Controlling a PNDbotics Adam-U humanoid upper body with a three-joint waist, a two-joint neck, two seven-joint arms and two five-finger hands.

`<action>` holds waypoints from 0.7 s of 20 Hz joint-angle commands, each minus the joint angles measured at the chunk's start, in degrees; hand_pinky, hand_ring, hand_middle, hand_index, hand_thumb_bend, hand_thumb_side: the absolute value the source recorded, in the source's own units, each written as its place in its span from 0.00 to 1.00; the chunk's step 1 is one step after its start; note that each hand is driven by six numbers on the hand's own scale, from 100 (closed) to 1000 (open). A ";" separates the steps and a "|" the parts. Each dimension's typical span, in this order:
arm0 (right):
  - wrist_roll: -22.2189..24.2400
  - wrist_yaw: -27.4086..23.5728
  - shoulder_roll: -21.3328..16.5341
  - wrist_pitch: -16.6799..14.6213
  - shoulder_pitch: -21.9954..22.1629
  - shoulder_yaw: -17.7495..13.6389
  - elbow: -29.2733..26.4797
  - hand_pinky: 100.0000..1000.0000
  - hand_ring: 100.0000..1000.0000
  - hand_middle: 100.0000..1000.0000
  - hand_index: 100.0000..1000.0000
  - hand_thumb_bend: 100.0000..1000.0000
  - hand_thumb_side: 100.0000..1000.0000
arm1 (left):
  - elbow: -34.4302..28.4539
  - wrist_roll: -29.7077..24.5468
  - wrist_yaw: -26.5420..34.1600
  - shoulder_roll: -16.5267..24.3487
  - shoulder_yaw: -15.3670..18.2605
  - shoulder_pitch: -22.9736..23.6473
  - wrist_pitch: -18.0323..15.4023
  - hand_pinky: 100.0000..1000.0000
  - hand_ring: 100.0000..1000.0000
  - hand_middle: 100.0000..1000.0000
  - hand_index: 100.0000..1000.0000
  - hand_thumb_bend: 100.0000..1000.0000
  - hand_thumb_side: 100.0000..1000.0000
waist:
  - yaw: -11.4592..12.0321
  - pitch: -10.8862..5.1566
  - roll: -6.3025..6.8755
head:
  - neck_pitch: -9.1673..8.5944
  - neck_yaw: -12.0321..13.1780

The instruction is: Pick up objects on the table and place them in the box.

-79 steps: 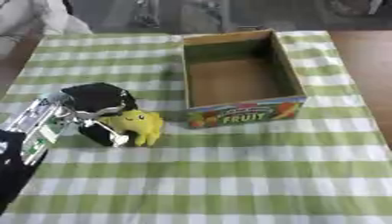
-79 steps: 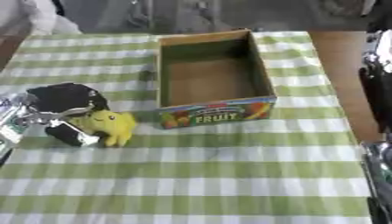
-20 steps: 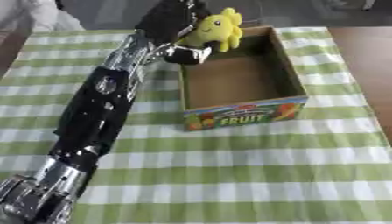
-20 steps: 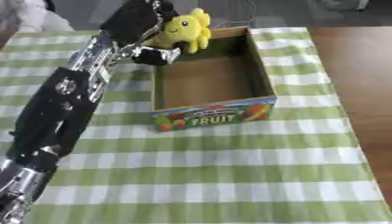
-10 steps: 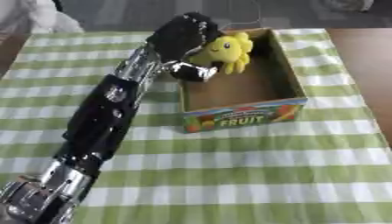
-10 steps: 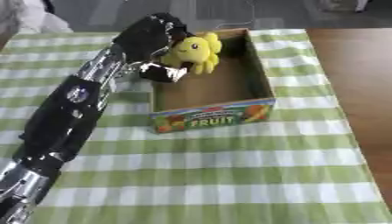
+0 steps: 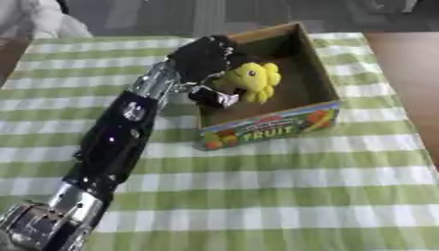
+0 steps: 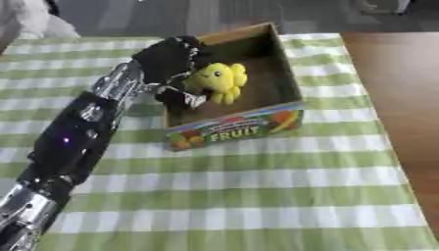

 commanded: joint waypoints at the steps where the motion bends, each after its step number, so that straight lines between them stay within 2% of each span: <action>1: 0.11 -0.27 -0.42 -0.15 -0.74 0.08 -1.10 0.78 0.87 0.50 0.81 0.00 0.50 | -0.31 0.17 -2.09 0.42 0.39 -0.59 0.17 0.76 0.80 0.67 0.97 0.17 0.78 | -0.15 -1.04 -0.27 | -0.88 -0.09; 6: 0.17 -0.34 -0.26 -0.15 -0.83 0.15 -1.10 0.78 0.87 0.50 0.81 0.00 0.50 | -0.28 0.06 -5.41 0.14 0.55 -0.44 1.21 0.79 0.86 0.78 1.00 0.24 0.83 | -0.25 -1.00 -0.26 | -0.97 -0.10; 10: 0.27 -0.39 -0.18 -0.07 -0.81 0.24 -1.10 0.78 0.87 0.50 0.81 0.00 0.50 | -0.99 2.24 -5.47 0.14 0.85 -0.74 2.28 0.79 0.85 0.77 1.00 0.30 0.89 | -0.27 -1.06 -0.20 | -1.03 -0.12; 14: 0.29 -0.40 -0.12 0.00 -0.77 0.24 -1.10 0.78 0.87 0.50 0.81 0.00 0.49 | -1.00 3.62 -4.98 0.37 1.04 -1.01 3.32 0.78 0.85 0.77 1.00 0.28 0.90 | -0.38 -1.14 -0.19 | -1.37 -0.09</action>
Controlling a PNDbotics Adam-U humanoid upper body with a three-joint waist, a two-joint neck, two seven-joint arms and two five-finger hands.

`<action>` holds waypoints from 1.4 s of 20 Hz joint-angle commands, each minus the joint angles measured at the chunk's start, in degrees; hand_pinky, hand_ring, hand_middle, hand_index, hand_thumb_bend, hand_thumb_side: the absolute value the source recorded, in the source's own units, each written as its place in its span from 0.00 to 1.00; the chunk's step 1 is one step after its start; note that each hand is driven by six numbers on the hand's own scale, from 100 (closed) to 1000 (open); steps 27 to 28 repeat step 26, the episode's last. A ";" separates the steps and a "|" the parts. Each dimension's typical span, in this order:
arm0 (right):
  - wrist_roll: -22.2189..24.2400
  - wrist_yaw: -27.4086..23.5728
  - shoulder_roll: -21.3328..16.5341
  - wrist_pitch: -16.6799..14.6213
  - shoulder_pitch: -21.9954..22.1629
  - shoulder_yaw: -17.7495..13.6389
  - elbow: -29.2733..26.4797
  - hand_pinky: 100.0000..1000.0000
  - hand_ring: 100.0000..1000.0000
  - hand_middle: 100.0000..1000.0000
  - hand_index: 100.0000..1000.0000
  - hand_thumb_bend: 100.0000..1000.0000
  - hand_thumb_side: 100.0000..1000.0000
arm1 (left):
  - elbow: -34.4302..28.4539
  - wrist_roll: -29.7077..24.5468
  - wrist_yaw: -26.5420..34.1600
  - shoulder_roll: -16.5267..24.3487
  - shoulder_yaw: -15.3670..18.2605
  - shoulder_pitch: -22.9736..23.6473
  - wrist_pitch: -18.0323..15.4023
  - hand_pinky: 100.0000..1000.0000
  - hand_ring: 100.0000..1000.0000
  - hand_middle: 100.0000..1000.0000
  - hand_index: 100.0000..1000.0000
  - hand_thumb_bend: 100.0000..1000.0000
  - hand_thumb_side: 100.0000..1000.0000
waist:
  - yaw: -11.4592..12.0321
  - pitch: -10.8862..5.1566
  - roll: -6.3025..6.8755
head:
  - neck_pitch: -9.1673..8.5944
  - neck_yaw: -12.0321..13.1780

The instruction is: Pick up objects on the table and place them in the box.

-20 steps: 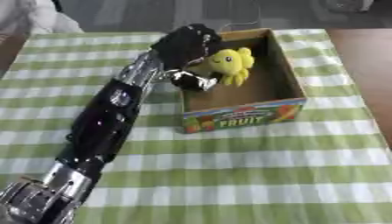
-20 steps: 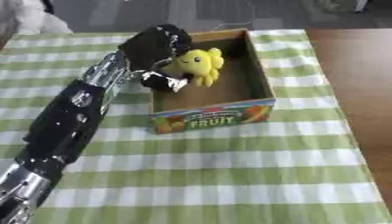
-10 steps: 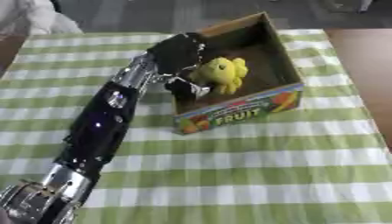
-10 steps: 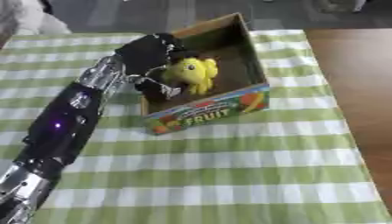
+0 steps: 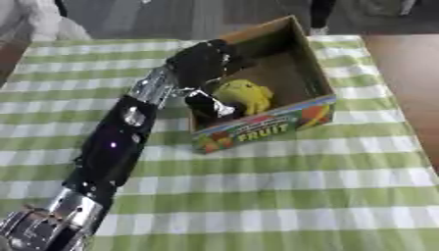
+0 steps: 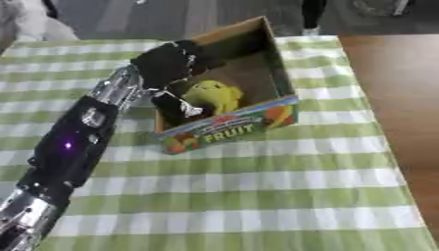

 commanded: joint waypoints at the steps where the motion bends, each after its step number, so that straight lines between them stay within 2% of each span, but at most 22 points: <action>1: 0.16 -0.22 -0.30 -0.11 -0.75 -0.06 -1.10 0.78 0.87 0.50 0.81 0.00 0.49 | -0.95 1.26 0.47 0.85 0.71 -1.09 0.74 0.78 0.84 0.76 1.00 0.26 0.90 | -0.05 -1.18 -0.20 | -0.92 -0.10; 3: 0.14 -0.23 -0.29 -0.12 -0.76 -0.07 -1.10 0.78 0.87 0.50 0.81 0.00 0.49 | -1.06 1.97 1.40 0.76 0.95 -0.93 1.10 0.77 0.82 0.75 1.00 0.25 0.90 | -0.02 -1.21 -0.22 | -1.05 -0.19; 5: 0.14 -0.25 -0.25 -0.08 -0.72 -0.06 -1.10 0.78 0.87 0.50 0.81 0.00 0.49 | -1.56 3.16 2.80 0.52 1.60 -0.86 1.56 0.76 0.79 0.72 1.00 0.19 0.89 | 0.03 -1.25 -0.24 | -1.05 -0.32; 9: 0.11 -0.21 -0.28 0.01 -0.60 -0.05 -1.10 0.78 0.87 0.50 0.81 0.00 0.49 | -3.32 5.24 8.95 0.87 2.09 -0.92 2.61 0.75 0.77 0.71 1.00 0.14 0.88 | 0.15 -1.33 -0.20 | -0.86 -0.50; 17: 0.01 -0.20 -0.36 0.14 -0.28 -0.04 -1.10 0.78 0.87 0.50 0.81 0.00 0.49 | -8.84 3.99 19.61 1.80 2.19 -0.16 4.34 0.74 0.72 0.67 0.97 0.09 0.84 | 0.73 -1.61 -0.15 | -0.46 -0.91; 22: -0.40 0.01 -0.64 0.13 0.03 -0.36 -1.10 0.78 0.87 0.50 0.81 0.00 0.49 | -15.00 4.33 29.10 2.89 2.28 1.35 6.32 0.70 0.63 0.57 0.87 0.05 0.80 | 1.52 -2.01 -0.22 | 0.32 -1.62; 26: -0.78 0.22 -0.83 0.14 0.33 -0.65 -1.10 0.78 0.86 0.50 0.81 0.00 0.49 | -20.99 4.42 40.13 4.54 2.45 3.81 8.47 0.65 0.54 0.50 0.77 0.02 0.77 | 2.45 -2.37 -0.42 | 1.13 -2.65; 28: -0.78 0.22 -0.83 0.14 0.33 -0.65 -1.10 0.78 0.86 0.50 0.81 0.00 0.49 | -20.99 4.42 40.13 4.54 2.45 3.81 8.47 0.65 0.54 0.50 0.77 0.02 0.77 | 2.45 -2.37 -0.42 | 1.13 -2.65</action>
